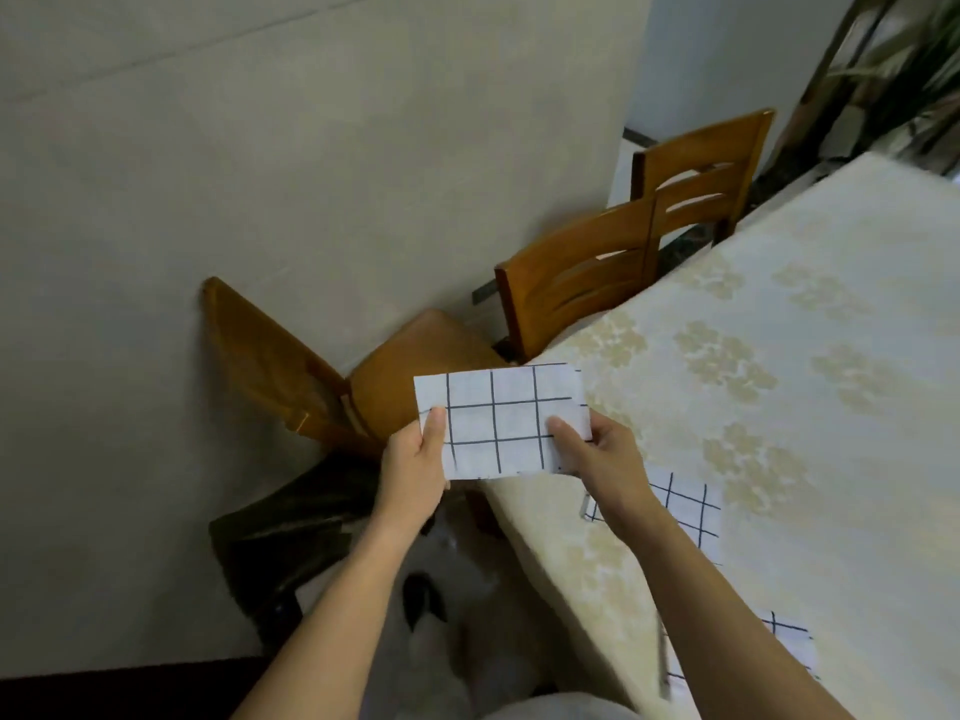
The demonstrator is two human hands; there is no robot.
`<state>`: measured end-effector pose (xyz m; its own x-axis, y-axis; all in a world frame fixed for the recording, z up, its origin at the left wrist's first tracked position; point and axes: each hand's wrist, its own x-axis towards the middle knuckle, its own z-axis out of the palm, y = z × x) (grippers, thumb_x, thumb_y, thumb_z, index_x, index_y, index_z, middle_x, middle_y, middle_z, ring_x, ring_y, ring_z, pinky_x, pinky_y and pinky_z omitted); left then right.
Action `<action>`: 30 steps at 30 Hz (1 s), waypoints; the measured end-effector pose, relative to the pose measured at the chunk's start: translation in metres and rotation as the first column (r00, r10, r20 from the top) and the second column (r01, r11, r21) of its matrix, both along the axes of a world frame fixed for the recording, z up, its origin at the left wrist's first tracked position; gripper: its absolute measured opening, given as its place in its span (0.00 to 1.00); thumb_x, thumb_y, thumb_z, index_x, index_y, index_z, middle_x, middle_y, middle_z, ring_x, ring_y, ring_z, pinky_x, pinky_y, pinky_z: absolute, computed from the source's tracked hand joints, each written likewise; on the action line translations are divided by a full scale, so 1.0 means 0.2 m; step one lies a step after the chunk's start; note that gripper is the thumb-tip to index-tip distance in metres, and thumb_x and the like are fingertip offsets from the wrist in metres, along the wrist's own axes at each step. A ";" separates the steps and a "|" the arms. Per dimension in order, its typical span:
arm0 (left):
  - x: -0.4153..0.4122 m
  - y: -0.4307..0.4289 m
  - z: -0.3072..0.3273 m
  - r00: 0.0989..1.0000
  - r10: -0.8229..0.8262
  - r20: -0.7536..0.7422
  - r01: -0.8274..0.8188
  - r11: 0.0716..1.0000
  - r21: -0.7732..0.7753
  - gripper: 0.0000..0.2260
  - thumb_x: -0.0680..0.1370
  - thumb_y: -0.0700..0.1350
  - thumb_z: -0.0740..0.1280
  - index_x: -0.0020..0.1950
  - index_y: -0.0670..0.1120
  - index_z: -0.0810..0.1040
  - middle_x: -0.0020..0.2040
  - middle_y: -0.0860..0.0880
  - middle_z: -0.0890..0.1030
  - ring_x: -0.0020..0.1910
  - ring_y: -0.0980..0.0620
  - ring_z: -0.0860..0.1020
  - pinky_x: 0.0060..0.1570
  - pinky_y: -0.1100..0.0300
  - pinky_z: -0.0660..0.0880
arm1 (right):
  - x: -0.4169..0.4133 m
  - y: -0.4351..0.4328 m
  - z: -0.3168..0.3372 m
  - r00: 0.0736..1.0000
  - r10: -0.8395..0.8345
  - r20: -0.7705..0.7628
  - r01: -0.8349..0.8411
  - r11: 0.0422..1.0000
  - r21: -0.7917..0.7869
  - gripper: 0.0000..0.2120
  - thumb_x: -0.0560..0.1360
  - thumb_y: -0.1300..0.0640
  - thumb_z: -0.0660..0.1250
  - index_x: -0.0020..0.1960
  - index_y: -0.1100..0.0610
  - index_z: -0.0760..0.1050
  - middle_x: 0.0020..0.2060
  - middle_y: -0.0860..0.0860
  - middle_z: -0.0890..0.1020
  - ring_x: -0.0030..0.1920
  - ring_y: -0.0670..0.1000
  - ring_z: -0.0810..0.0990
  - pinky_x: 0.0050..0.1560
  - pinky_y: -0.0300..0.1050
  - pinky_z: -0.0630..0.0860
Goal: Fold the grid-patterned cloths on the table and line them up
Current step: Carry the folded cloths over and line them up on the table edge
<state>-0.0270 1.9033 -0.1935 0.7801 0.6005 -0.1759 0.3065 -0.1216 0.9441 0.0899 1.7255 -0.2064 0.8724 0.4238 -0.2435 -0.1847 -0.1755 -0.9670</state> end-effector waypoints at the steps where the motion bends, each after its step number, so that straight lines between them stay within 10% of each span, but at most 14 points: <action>1: 0.07 0.04 -0.05 0.999 -0.035 -0.017 0.035 0.999 -0.026 0.15 0.85 0.54 0.56 0.63 0.54 0.79 0.53 0.57 0.85 0.47 0.62 0.84 0.39 0.70 0.77 | 0.06 0.03 -0.03 0.999 -0.043 -0.003 0.043 0.998 -0.039 0.10 0.79 0.52 0.69 0.56 0.56 0.81 0.47 0.50 0.86 0.46 0.49 0.85 0.43 0.46 0.84; 9: 0.51 0.32 -0.50 0.769 -0.490 -0.411 0.410 0.871 -0.272 0.04 0.83 0.47 0.67 0.55 0.49 0.80 0.48 0.48 0.85 0.40 0.53 0.84 0.32 0.62 0.75 | 0.47 0.26 -0.43 0.975 -0.182 0.124 0.220 0.806 -0.549 0.18 0.76 0.58 0.67 0.33 0.55 0.62 0.28 0.50 0.65 0.32 0.51 0.65 0.31 0.47 0.59; 13: 0.64 0.36 -0.60 0.623 -0.662 -0.416 0.539 0.749 -0.386 0.06 0.83 0.46 0.66 0.57 0.46 0.80 0.51 0.47 0.85 0.43 0.51 0.85 0.31 0.64 0.74 | 0.52 0.31 -0.57 0.935 -0.337 0.110 0.322 0.676 -0.663 0.05 0.78 0.60 0.65 0.49 0.61 0.77 0.43 0.58 0.81 0.43 0.59 0.77 0.40 0.47 0.69; 15: 0.69 0.35 -0.65 0.574 -0.707 -0.413 0.574 0.707 -0.412 0.08 0.83 0.47 0.66 0.58 0.46 0.80 0.52 0.48 0.85 0.46 0.48 0.86 0.34 0.61 0.76 | 0.55 0.33 -0.60 0.907 -0.395 0.147 0.381 0.622 -0.684 0.14 0.79 0.58 0.65 0.64 0.58 0.75 0.57 0.59 0.81 0.57 0.61 0.78 0.54 0.51 0.75; 20: 0.70 0.25 -0.73 0.489 -0.771 -0.408 0.524 0.633 -0.570 0.09 0.84 0.49 0.65 0.62 0.48 0.78 0.54 0.49 0.85 0.42 0.49 0.86 0.43 0.55 0.82 | 0.43 0.39 -0.61 0.941 -0.152 0.303 0.338 0.359 -0.870 0.36 0.81 0.48 0.62 0.81 0.56 0.46 0.80 0.57 0.49 0.78 0.61 0.51 0.78 0.56 0.52; 28: 0.62 0.22 -0.76 0.200 -0.837 -0.510 0.849 0.407 -0.336 0.10 0.85 0.47 0.59 0.60 0.49 0.79 0.53 0.50 0.84 0.48 0.51 0.84 0.43 0.55 0.81 | 0.03 0.44 -0.78 0.981 -0.037 0.188 0.185 0.443 -0.877 0.30 0.82 0.46 0.57 0.80 0.51 0.51 0.81 0.51 0.50 0.80 0.55 0.45 0.78 0.50 0.43; 30: 0.62 0.26 -0.73 0.257 -0.813 -0.523 0.851 0.447 -0.277 0.09 0.85 0.48 0.61 0.58 0.50 0.80 0.51 0.52 0.84 0.47 0.53 0.84 0.41 0.59 0.79 | 0.01 0.42 -0.81 0.980 -0.014 0.200 0.184 0.457 -0.870 0.31 0.82 0.44 0.56 0.81 0.50 0.50 0.81 0.51 0.48 0.80 0.54 0.43 0.76 0.48 0.37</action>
